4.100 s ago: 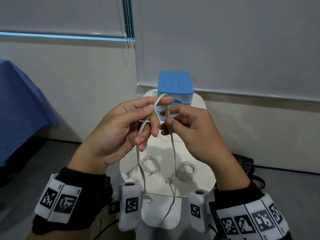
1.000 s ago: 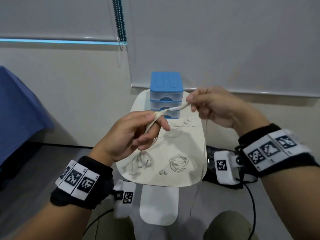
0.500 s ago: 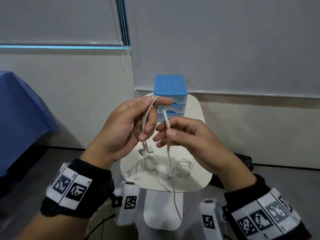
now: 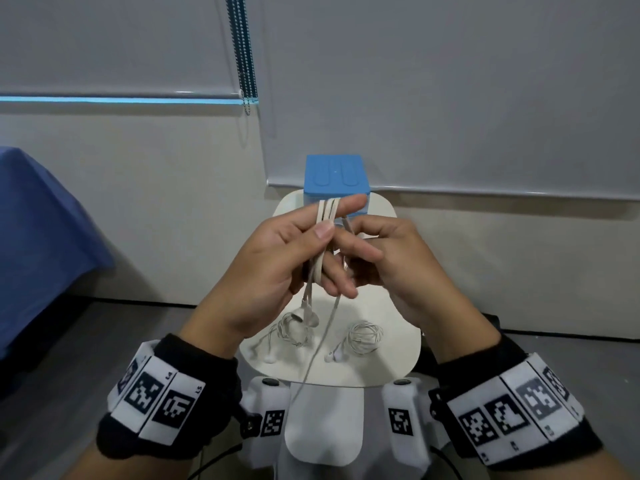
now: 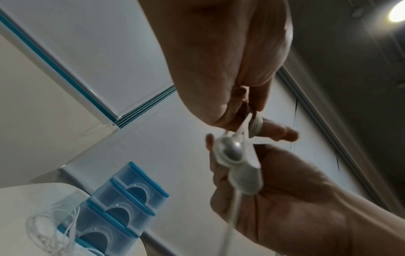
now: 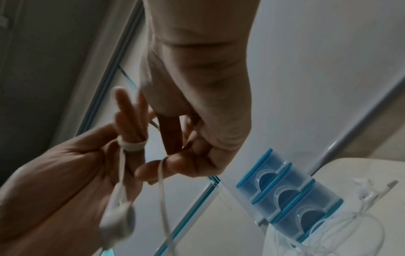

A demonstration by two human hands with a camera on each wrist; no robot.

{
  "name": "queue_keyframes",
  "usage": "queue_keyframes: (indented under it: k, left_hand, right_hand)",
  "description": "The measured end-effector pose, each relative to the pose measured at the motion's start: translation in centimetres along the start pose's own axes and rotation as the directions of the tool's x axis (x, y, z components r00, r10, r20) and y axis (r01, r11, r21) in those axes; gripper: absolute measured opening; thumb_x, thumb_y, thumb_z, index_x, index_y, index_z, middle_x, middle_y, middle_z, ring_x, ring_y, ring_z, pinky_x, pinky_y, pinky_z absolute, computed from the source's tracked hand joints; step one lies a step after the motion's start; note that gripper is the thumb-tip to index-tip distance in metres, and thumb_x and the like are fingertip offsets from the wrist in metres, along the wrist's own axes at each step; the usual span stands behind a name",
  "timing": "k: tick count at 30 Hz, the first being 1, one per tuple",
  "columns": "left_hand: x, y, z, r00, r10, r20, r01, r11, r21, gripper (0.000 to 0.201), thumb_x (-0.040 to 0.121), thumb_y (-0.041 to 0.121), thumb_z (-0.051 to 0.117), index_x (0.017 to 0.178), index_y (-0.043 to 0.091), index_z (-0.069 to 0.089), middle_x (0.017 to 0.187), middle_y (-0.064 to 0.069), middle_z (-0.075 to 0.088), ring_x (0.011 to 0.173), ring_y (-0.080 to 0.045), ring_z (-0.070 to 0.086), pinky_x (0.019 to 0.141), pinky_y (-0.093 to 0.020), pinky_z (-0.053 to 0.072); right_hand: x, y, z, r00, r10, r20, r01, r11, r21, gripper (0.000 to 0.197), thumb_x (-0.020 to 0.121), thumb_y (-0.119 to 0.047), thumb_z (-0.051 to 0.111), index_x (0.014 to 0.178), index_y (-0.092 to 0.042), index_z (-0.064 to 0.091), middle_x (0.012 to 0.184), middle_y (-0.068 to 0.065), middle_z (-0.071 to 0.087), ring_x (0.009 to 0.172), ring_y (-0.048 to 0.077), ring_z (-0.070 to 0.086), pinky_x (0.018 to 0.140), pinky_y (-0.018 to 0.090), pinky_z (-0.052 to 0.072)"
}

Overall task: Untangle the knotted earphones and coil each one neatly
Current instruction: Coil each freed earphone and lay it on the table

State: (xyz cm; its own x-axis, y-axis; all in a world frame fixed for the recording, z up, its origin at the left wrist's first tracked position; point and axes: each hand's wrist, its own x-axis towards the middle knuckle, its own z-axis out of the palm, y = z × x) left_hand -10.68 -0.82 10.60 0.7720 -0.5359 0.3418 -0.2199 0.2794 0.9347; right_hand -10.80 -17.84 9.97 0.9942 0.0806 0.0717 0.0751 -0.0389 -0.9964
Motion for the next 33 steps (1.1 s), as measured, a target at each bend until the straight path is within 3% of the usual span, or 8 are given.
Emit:
queue_keyframes:
  k: [3, 6, 14, 18, 21, 24, 28, 33]
  left_hand:
    - [0.7, -0.4, 0.4, 0.999, 0.021, -0.045, -0.022, 1.000, -0.011, 0.039, 0.106, 0.015, 0.042, 0.144, 0.019, 0.050, 0.111, -0.014, 0.077, 0.083, -0.028, 0.075, 0.067, -0.026, 0.057]
    - [1.9, -1.3, -0.4, 0.974, 0.036, -0.223, -0.047, 0.998, -0.043, 0.043, 0.110, 0.007, 0.039, 0.153, 0.014, 0.040, 0.124, -0.012, 0.074, 0.109, -0.029, 0.073, 0.086, -0.028, 0.060]
    - [2.3, -3.6, -1.5, 0.942, 0.082, -0.325, -0.016, 0.979, 0.203, 0.052, 0.111, 0.001, 0.034, 0.161, 0.012, 0.025, 0.130, -0.006, 0.069, 0.122, -0.014, 0.067, 0.105, -0.029, 0.052]
    - [2.3, -4.0, -0.9, 0.973, 0.033, -0.229, 0.056, 0.927, 0.370, 0.045, 0.108, -0.007, 0.035, 0.152, -0.001, 0.040, 0.102, 0.012, 0.071, 0.091, 0.003, 0.068, 0.084, -0.020, 0.050]
    - [2.1, -3.5, -0.4, 0.983, -0.004, -0.184, 0.066, 0.941, 0.332, 0.049, 0.097, -0.013, 0.033, 0.139, -0.002, 0.055, 0.088, -0.008, 0.074, 0.080, -0.020, 0.070, 0.076, -0.031, 0.049]
    - [1.9, -3.0, 0.0, 0.992, 0.004, -0.129, 0.029, 0.968, 0.251, 0.046, 0.098, 0.009, 0.033, 0.131, 0.003, 0.064, 0.073, -0.013, 0.067, 0.060, -0.028, 0.060, 0.065, -0.031, 0.046]
    - [2.3, -2.0, 0.2, 0.976, 0.061, -0.211, -0.047, 0.996, 0.072, 0.043, 0.105, 0.021, 0.036, 0.123, -0.003, 0.067, 0.060, -0.007, 0.053, 0.048, -0.020, 0.040, 0.052, -0.024, 0.036]
    - [3.1, 0.0, -0.6, 0.956, 0.095, -0.278, -0.054, 0.987, 0.149, 0.034, 0.112, 0.017, 0.035, 0.132, 0.008, 0.061, 0.072, -0.004, 0.069, 0.055, -0.014, 0.061, 0.057, -0.020, 0.042]
  right_hand:
    - [0.0, -0.1, 0.6, 0.993, 0.046, 0.110, -0.050, 0.998, 0.030, 0.021, 0.102, -0.009, 0.051, 0.099, 0.002, 0.068, 0.062, 0.016, 0.054, 0.053, 0.024, 0.057, 0.063, 0.035, 0.046]
    - [-0.2, 0.2, 0.8, 0.982, 0.123, 0.140, -0.111, 0.990, -0.087, 0.016, 0.102, -0.010, 0.052, 0.100, -0.004, 0.067, 0.067, 0.017, 0.067, 0.051, 0.023, 0.058, 0.060, 0.032, 0.045]
    - [-1.5, -1.6, 0.0, 0.962, 0.188, 0.200, -0.090, 0.904, -0.417, 0.021, 0.090, -0.006, 0.055, 0.072, -0.008, 0.065, 0.058, 0.014, 0.068, 0.043, 0.023, 0.056, 0.057, 0.032, 0.044]
    - [-0.9, -4.8, -1.0, 0.974, 0.042, 0.221, 0.031, 0.948, -0.317, 0.023, 0.091, -0.003, 0.053, 0.071, -0.001, 0.063, 0.052, 0.018, 0.059, 0.040, 0.024, 0.046, 0.047, 0.028, 0.039]
    - [0.9, -6.9, -2.2, 0.988, -0.093, 0.125, 0.132, 0.923, -0.362, 0.024, 0.093, -0.006, 0.052, 0.072, -0.003, 0.063, 0.048, 0.009, 0.051, 0.042, 0.018, 0.041, 0.045, 0.025, 0.035]
    - [3.4, -6.8, -3.2, 0.986, -0.144, 0.082, 0.165, 0.872, -0.460, 0.024, 0.098, -0.015, 0.057, 0.075, -0.009, 0.063, 0.052, 0.000, 0.048, 0.050, 0.014, 0.040, 0.049, 0.025, 0.037]
    - [5.1, -3.4, -3.6, 0.992, -0.065, 0.106, 0.104, 0.905, -0.412, 0.025, 0.105, -0.022, 0.056, 0.082, -0.012, 0.059, 0.052, -0.014, 0.046, 0.051, 0.010, 0.038, 0.052, 0.026, 0.032]
    - [2.8, 0.5, -2.3, 0.943, 0.074, 0.325, 0.031, 0.952, -0.305, 0.033, 0.110, -0.024, 0.045, 0.080, -0.011, 0.055, 0.059, -0.004, 0.043, 0.053, 0.014, 0.039, 0.054, 0.028, 0.034]
